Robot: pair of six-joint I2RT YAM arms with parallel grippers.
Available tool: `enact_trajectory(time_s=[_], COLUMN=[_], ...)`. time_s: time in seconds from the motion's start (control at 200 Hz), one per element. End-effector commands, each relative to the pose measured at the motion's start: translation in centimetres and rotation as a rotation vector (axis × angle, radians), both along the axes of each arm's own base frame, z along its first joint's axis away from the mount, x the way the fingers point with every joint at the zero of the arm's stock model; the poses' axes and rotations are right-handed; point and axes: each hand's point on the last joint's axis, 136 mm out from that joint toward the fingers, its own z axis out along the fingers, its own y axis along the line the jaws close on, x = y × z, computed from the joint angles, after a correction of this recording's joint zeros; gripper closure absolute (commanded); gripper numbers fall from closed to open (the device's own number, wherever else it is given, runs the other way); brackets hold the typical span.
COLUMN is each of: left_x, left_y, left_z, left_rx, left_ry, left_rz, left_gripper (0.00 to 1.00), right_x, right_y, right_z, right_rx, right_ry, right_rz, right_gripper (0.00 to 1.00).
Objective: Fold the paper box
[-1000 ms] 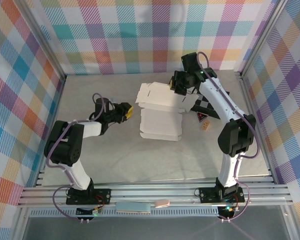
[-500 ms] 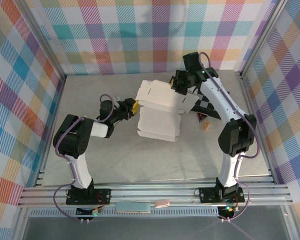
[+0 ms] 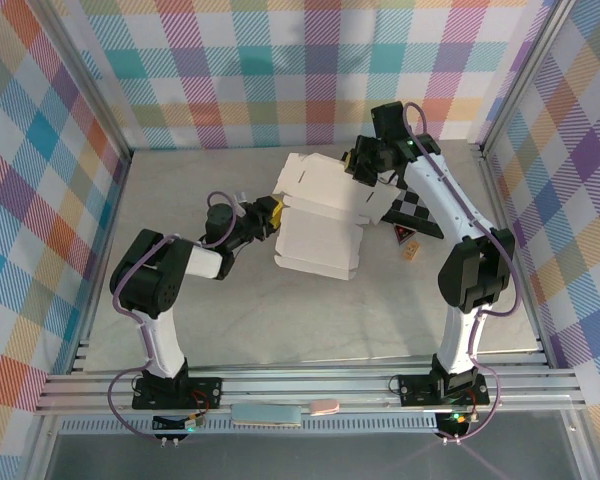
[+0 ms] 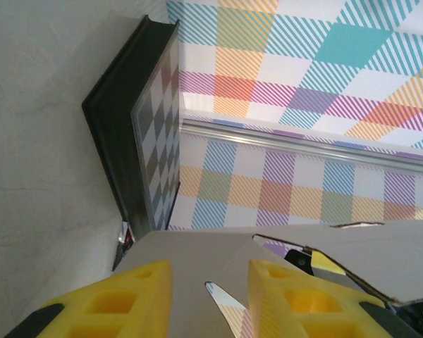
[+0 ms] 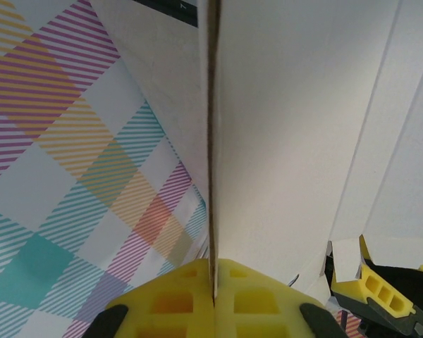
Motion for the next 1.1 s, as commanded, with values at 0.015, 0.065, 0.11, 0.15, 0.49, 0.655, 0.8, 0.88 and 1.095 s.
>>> enact_trajectory(time_s=[0.015, 0.065, 0.11, 0.15, 0.49, 0.655, 0.8, 0.88, 1.095], left_x=[-0.3, -0.3, -0.4, -0.5, -1.8, -2.4, -3.6, -4.8, -9.9], left_y=[-0.8, -1.1, -1.4, -1.5, -3.0, -3.1, -2.0, -1.0, 0.8], left_z=[2.5, 2.7, 2.7, 2.7, 1.7, 0.3, 0.2, 0.9, 2.9], left_rx=[-0.035, -0.035, -0.030, -0.022, 0.224, 0.421, 0.589, 0.645, 0.719], left_ry=[-0.085, -0.088, -0.088, -0.090, -0.085, -0.051, -0.033, -0.039, -0.069], left_rz=[-0.002, -0.007, -0.009, -0.010, -0.093, -0.149, -0.184, -0.190, -0.276], left_gripper=[0.66, 0.65, 0.65, 0.65, 0.62, 0.61, 0.58, 0.55, 0.50], right_x=[0.0, -0.1, -0.2, -0.2, -0.5, -0.8, -1.0, -0.9, -1.0], right_y=[0.0, 0.0, 0.0, 0.0, 0.1, 0.4, 0.5, 0.7, 1.1], right_z=[0.1, 0.0, 0.0, -0.1, -0.3, -0.4, -0.8, -1.0, -2.7], right_rx=[0.026, 0.027, 0.025, 0.024, 0.023, 0.012, -0.033, -0.075, -0.158], right_ry=[0.007, 0.010, 0.011, 0.013, 0.017, 0.020, -0.003, -0.031, -0.110], right_rz=[-0.007, -0.004, -0.005, -0.005, 0.008, 0.022, 0.051, 0.082, 0.127], right_gripper=[1.00, 1.00, 1.00, 1.00, 1.00, 1.00, 1.00, 1.00, 1.00])
